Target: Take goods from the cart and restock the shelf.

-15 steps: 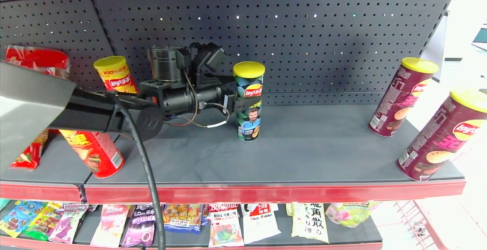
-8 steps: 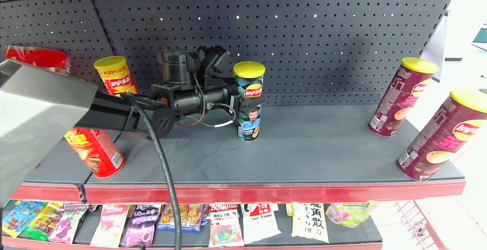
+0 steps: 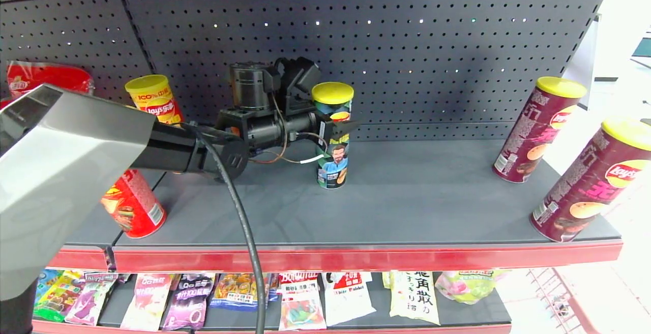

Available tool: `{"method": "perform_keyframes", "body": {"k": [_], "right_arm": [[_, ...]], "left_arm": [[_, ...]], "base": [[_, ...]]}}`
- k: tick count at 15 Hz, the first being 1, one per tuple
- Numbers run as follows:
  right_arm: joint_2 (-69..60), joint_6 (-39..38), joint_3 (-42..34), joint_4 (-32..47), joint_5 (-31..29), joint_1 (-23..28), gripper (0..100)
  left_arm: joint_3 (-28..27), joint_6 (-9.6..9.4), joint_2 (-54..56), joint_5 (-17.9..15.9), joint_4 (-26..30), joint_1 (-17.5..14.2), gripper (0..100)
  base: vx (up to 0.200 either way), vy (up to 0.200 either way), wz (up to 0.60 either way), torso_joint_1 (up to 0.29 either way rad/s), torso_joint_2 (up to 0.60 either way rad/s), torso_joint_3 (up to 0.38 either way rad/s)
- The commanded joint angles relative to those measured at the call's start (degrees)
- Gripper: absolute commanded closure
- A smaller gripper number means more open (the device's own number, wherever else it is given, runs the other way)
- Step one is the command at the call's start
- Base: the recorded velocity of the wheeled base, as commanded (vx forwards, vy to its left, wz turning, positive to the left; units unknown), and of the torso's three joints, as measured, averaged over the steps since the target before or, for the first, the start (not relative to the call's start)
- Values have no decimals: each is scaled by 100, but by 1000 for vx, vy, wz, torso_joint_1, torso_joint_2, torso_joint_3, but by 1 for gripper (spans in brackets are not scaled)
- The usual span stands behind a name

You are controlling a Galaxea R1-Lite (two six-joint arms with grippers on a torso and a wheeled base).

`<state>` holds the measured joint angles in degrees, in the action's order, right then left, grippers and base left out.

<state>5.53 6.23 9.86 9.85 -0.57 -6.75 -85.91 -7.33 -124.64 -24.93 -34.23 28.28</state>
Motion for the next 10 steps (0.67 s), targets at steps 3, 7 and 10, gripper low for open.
{"method": "perform_keyframes", "body": {"k": [3,7,10], "right_arm": [[9,-8,-2,-1,5,-1,100],[9,-8,-2,-9,5,-1,100],[9,-8,-2,-9,5,-1,100]], "left_arm": [[74,12,54,-12,-84,2,100],[1138,12,959,-478,-84,11,100],[2122,-50,1820,-1040,-119,11,100]], "base": [[0,0,0,0,0,0],[0,0,0,0,0,0],[0,0,0,0,0,0]]}}
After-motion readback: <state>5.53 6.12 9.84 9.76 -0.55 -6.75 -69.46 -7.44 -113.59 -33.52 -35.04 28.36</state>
